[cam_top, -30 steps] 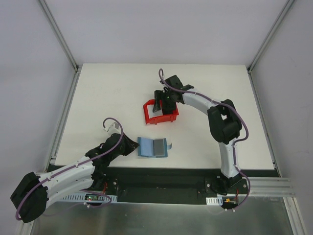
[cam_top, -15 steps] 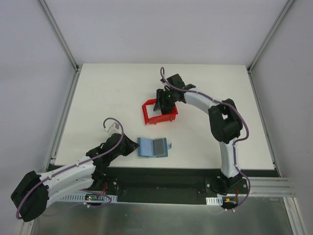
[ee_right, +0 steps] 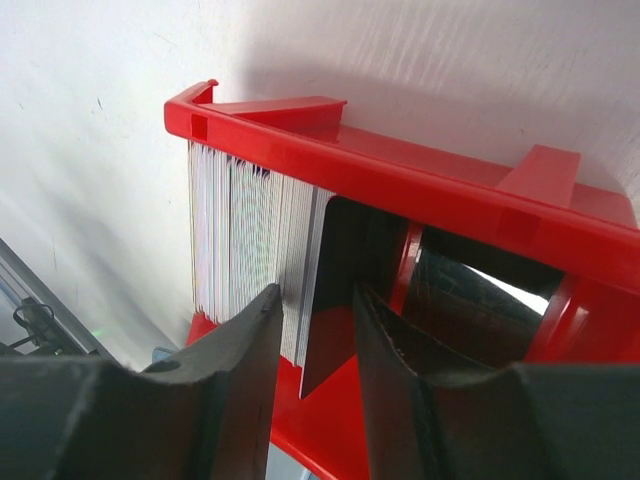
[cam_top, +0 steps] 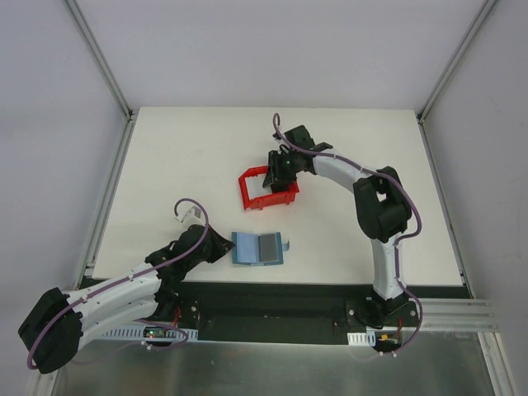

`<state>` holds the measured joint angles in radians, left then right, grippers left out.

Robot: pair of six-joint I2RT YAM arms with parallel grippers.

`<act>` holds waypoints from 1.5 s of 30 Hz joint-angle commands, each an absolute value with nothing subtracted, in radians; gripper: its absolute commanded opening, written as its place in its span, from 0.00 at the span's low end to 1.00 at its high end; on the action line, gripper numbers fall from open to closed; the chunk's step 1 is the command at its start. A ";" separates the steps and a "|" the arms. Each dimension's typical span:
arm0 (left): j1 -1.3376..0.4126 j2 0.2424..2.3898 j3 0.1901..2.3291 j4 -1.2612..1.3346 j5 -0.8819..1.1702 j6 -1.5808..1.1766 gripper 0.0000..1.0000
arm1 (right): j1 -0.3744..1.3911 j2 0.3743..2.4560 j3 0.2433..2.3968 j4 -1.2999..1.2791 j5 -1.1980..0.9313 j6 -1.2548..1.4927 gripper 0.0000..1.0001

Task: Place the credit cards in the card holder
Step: Pick up the credit card from the storage box.

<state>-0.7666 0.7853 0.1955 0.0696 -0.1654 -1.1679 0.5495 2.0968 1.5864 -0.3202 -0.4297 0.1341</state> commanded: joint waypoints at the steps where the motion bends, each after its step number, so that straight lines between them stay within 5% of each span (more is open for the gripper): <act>1: -0.775 0.793 0.206 0.075 -0.167 -1.166 0.00 | 0.549 2.008 1.571 -0.290 -0.454 0.132 0.36; 21: -0.775 0.787 0.196 0.074 -0.163 -1.167 0.00 | 0.540 1.953 1.555 -0.308 -0.390 0.112 0.15; 27: -0.775 0.782 0.189 0.075 -0.160 -1.170 0.00 | 0.540 1.942 1.583 -0.363 -0.315 0.078 0.01; 45: -0.775 0.782 0.178 0.075 -0.156 -1.173 0.00 | 0.540 1.804 1.580 -0.394 -0.235 0.046 0.00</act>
